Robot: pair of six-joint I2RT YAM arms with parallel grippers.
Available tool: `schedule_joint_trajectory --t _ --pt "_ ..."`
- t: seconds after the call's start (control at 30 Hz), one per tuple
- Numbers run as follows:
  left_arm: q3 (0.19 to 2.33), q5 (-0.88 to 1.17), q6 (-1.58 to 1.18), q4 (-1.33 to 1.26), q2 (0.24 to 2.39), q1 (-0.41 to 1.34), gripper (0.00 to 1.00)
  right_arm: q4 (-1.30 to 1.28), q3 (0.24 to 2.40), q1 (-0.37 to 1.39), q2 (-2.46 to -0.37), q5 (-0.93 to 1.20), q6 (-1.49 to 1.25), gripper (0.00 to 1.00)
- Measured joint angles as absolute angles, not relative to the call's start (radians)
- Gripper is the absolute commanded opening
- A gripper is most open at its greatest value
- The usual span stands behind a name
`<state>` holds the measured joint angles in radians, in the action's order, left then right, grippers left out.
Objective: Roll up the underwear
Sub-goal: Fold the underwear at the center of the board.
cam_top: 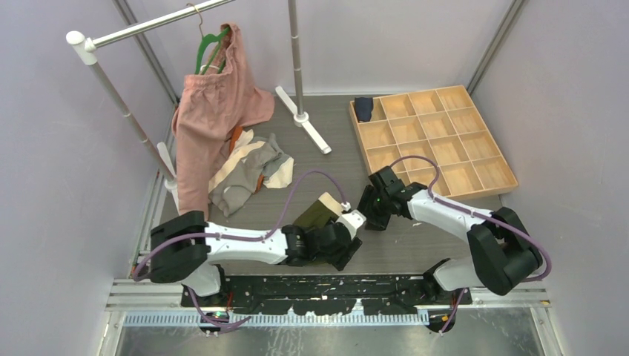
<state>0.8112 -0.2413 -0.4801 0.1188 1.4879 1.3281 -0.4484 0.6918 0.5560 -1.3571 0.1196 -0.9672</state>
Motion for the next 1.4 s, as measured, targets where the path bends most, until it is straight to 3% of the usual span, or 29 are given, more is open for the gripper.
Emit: schedule_joint_trajectory --t 0.2,0.5,0.73,0.93,1.1,1.4 --pt "0.871 -0.282 -0.478 0.122 1.601 1.367 0.6 -0.416 0.682 0.546 -1.396 0.146 -0.965 0.57" --pt "0.886 -0.341 -0.482 0.159 1.66 1.404 0.47 -0.387 0.673 0.534 -1.423 0.169 -0.958 0.49" --pt "0.927 -0.394 -0.497 0.182 1.709 1.408 0.24 -0.352 0.672 0.528 -1.453 0.195 -0.949 0.29" --pt "0.928 -0.433 -0.516 0.203 1.709 1.408 0.08 -0.336 0.656 0.528 -1.454 0.19 -0.944 0.01" --pt "0.929 -0.439 -0.521 0.21 1.709 1.408 0.01 -0.337 0.653 0.528 -1.444 0.177 -0.933 0.01" --pt "0.963 -0.397 -0.517 0.221 1.685 1.407 0.01 -0.549 0.689 0.528 -1.322 0.091 -0.844 0.01"
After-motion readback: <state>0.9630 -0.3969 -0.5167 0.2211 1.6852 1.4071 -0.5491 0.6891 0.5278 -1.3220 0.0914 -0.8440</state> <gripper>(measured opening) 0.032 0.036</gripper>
